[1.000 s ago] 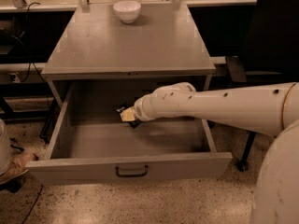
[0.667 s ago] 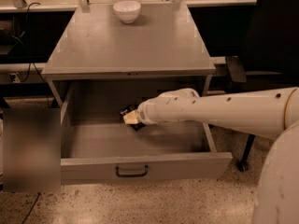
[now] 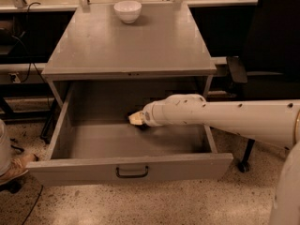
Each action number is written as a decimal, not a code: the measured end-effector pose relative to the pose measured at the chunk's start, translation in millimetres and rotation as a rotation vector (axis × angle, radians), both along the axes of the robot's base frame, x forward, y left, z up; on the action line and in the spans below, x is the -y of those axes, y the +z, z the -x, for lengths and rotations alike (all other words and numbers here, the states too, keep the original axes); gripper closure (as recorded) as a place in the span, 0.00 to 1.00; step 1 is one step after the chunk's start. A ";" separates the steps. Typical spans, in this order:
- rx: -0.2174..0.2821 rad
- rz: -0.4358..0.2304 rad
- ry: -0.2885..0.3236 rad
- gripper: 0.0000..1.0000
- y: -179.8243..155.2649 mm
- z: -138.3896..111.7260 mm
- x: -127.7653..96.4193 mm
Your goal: Place rxbar blueberry into top drawer
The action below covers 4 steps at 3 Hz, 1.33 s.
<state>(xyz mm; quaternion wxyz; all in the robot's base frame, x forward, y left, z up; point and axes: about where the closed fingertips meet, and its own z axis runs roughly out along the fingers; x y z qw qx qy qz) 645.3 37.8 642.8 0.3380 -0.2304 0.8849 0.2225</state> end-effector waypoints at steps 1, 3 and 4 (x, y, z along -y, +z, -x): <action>0.015 0.001 -0.001 0.00 6.7 -2.5 10.3; 0.076 0.114 -0.050 0.00 45.6 -4.3 63.6; 0.133 0.151 -0.090 0.00 75.4 5.1 101.7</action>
Offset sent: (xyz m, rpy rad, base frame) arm 0.0067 -0.0674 0.0480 -0.1218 -0.0801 -0.0564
